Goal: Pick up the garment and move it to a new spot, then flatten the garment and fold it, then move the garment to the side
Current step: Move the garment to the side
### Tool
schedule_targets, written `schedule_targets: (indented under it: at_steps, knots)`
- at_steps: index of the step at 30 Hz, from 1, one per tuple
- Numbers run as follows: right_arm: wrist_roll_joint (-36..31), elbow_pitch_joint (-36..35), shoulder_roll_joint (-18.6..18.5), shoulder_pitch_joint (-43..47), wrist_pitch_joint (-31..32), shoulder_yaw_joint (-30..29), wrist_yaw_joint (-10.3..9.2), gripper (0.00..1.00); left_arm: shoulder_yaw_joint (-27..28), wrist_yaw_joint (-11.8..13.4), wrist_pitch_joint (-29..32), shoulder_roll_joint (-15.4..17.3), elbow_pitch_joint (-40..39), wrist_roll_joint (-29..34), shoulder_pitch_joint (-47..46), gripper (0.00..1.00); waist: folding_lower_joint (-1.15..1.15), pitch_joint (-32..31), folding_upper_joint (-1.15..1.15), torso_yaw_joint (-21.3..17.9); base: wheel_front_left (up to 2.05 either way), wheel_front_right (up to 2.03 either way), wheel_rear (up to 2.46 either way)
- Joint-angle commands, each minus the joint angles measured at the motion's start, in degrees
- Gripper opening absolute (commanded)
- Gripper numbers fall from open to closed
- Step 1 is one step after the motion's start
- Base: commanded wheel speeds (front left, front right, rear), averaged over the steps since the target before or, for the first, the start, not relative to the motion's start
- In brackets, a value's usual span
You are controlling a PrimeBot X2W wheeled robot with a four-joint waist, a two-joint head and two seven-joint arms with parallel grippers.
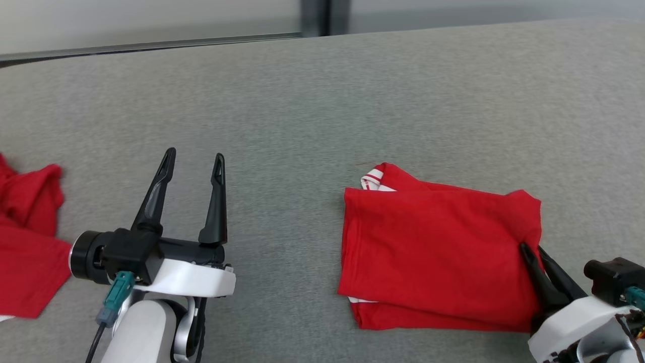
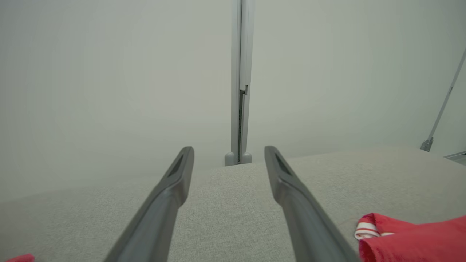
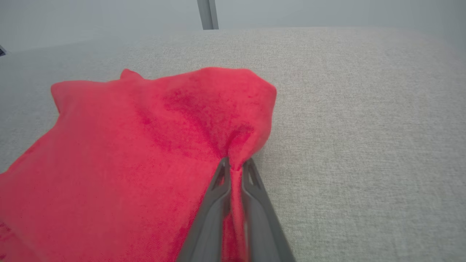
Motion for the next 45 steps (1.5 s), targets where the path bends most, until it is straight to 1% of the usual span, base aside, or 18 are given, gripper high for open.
schedule_targets:
  at_steps: [1, 5, 7, 11, 12, 14, 21, 23, 27, 29, 30, 31, 34, 36, 38, 39, 41, 45]
  knots:
    - [0.64, 0.47, -0.55, -1.98, -0.95, 0.83, -0.13, 0.0, 0.02, -0.07, 0.46, 0.55, -0.49, 0.33, -1.18, 1.0, 0.0, 1.04, 0.0, -8.01, 0.0, 0.0, 0.0]
    - [1.59, 2.53, -1.8, -6.59, -2.32, 4.28, -0.12, 0.0, -0.26, -0.18, 1.41, 1.06, -1.79, 0.41, -2.59, 1.0, 0.0, 2.98, 0.0, -12.43, 0.0, 0.0, 0.0]
    - [2.41, 4.13, -2.8, -10.14, -3.34, 5.31, -0.13, 0.0, -0.56, -0.16, 2.12, 1.28, -2.64, 0.87, -3.61, 1.0, 0.0, 4.4, 0.0, -13.89, 0.0, 0.0, 0.0]
    - [3.38, 8.98, -3.78, -18.73, -5.82, 4.86, -0.12, 0.0, -0.69, 0.43, 3.67, 1.9, -5.53, 1.99, -6.43, 1.0, 0.0, 8.21, 0.0, -15.86, 0.0, 0.0, 0.0]
    - [3.38, 8.98, -3.78, -18.73, -5.82, 4.86, -0.12, 0.0, -0.69, 0.43, 3.67, 1.9, -5.53, 1.99, -6.43, 1.0, 0.0, 8.21, 0.0, -15.86, 0.0, 0.0, 0.0]
    - [3.88, 12.29, -5.07, -23.05, -6.95, 4.13, -0.13, 0.0, -1.42, 0.05, 4.69, 2.34, -7.28, 2.78, -8.09, 1.0, 0.0, 10.6, 0.0, -16.06, 0.0, 0.0, 0.0]
    - [5.7, 23.45, -13.29, -34.84, -12.06, -2.38, -0.12, 0.0, -4.86, -1.74, 7.1, 2.37, -11.41, 5.24, -14.88, 1.0, 0.0, 18.83, 0.0, -13.65, 0.0, 0.0, 0.0]
    - [6.37, 26.04, -15.35, -36.9, -12.87, -2.82, -0.12, 0.0, -5.66, -2.12, 7.32, 2.27, -11.95, 5.7, -16.38, 1.0, 0.0, 20.68, 0.0, -12.93, 0.0, 0.0, 0.0]
    - [7.54, 30.42, -17.29, -40.69, -14.82, -2.18, -0.12, 0.0, -6.61, -2.62, 7.43, 2.34, -12.45, 6.34, -18.18, 1.0, 0.0, 23.23, 0.0, -12.45, 0.0, 0.0, 0.0]
    - [8.01, 33.76, -17.31, -42.08, -14.66, -2.35, -0.12, 0.49, -6.89, -2.55, 7.45, 2.43, -12.49, 6.57, -18.58, 1.0, 0.0, 23.92, 0.0, -12.32, 0.0, 0.0, 0.0]
    - [8.02, 36.01, -17.24, -42.88, -14.39, -2.66, -0.13, 0.97, -6.95, -2.56, 7.44, 2.5, -12.42, 6.6, -18.83, 1.0, 0.0, 24.14, 0.0, -12.32, 0.0, 0.0, 0.0]
    - [7.99, 37.24, -16.9, -43.75, -15.29, -2.67, -0.12, 1.0, -6.95, -2.48, 7.31, 2.49, -12.3, 6.56, -19.0, 1.0, 0.0, 24.19, 0.0, -12.3, 0.0, 0.0, 0.0]
    - [7.36, 41.16, -16.16, -45.04, -17.81, -3.81, -0.12, 1.0, -6.59, -2.28, 6.94, 2.85, -11.64, 6.11, -18.61, 1.0, 0.0, 23.62, 0.0, -12.52, 0.0, 0.0, 0.0]
    - [6.49, 42.52, -15.33, -44.56, -19.01, -4.25, -0.12, 1.0, -6.26, -2.02, 6.61, 3.06, -11.1, 5.71, -17.44, 1.0, 0.0, 22.46, 0.0, -12.85, 0.0, 0.0, 0.0]
    - [6.34, 42.02, -14.34, -43.23, -19.63, -5.03, -0.12, 1.0, -5.82, -1.65, 6.28, 3.21, -10.43, 5.14, -15.82, 1.0, 0.0, 20.6, 0.0, -13.03, 0.0, 0.0, 0.0]
    - [6.0, 41.51, -13.96, -42.13, -19.86, -5.81, -0.12, 1.0, -5.49, -1.42, 5.9, 3.33, -10.0, 4.8, -15.04, 1.0, 0.0, 19.42, 0.0, -13.12, 0.0, 0.0, 0.0]
    - [4.85, 37.77, -12.66, -39.69, -19.9, -7.72, -0.12, 1.0, -4.97, -0.89, 5.5, 3.36, -9.38, 4.27, -13.52, 1.0, 0.0, 17.33, 0.0, -13.21, 0.0, 0.0, 0.0]
    - [2.18, 29.1, -7.8, -31.91, -19.85, -10.78, -0.12, 1.0, -3.52, 0.57, 4.64, 3.64, -8.17, 2.69, -9.12, 1.0, 0.0, 12.83, 0.0, -13.48, 0.0, 0.0, 0.0]
